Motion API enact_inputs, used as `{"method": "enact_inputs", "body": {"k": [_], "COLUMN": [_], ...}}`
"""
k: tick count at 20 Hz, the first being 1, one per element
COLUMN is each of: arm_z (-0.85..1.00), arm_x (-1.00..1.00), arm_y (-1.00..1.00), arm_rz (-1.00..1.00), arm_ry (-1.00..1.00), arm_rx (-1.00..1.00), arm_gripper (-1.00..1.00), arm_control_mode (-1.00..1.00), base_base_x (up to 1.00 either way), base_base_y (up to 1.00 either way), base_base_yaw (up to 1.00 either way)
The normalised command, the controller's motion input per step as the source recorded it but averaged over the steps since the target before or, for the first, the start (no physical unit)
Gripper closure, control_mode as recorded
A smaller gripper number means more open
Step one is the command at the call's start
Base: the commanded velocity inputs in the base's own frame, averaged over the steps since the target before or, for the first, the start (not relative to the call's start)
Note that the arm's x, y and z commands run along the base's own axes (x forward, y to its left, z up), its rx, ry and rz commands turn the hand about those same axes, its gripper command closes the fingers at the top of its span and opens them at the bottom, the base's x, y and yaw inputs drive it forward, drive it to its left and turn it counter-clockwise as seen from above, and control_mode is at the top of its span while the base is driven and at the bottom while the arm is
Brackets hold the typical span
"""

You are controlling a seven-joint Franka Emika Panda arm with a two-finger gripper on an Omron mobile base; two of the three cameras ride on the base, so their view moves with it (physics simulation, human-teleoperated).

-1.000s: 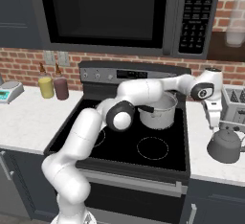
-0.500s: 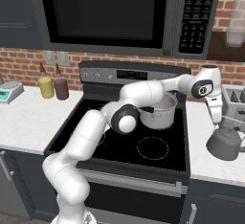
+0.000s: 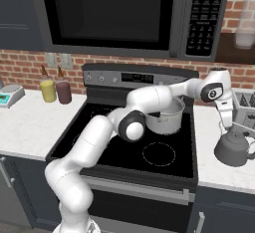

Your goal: Pick the kettle from the counter and place it on a stove burner. Then turn the burner on.

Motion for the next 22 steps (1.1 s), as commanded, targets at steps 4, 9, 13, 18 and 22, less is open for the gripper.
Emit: {"method": "enact_inputs", "body": {"k": [4,9,13,18,22], "arm_z": [-0.19,-0.22,-0.08,0.00,-0.04], "arm_x": [0.00,0.00,0.00,0.00,0.00], "arm_y": [0.00,-0.07,-0.13,-0.10,0.00], "arm_rz": [-0.10,-0.13,-0.13,-0.09,-0.03], "arm_ry": [0.00,0.00,0.00,0.00,0.00], "arm_rx": [0.00,0.00,0.00,0.00,0.00], "arm_gripper": [-1.00,-1.00,-1.00,-1.00,-1.00], "arm_control_mode": [-1.00,-1.00,-1.00,-1.00,-1.00], "base_base_x": [0.00,0.00,0.00,0.00,0.00], "base_base_y": [0.00,0.00,0.00,0.00,0.00], "base_base_yaw": [0.00,0.00,0.00,0.00,0.00]}}
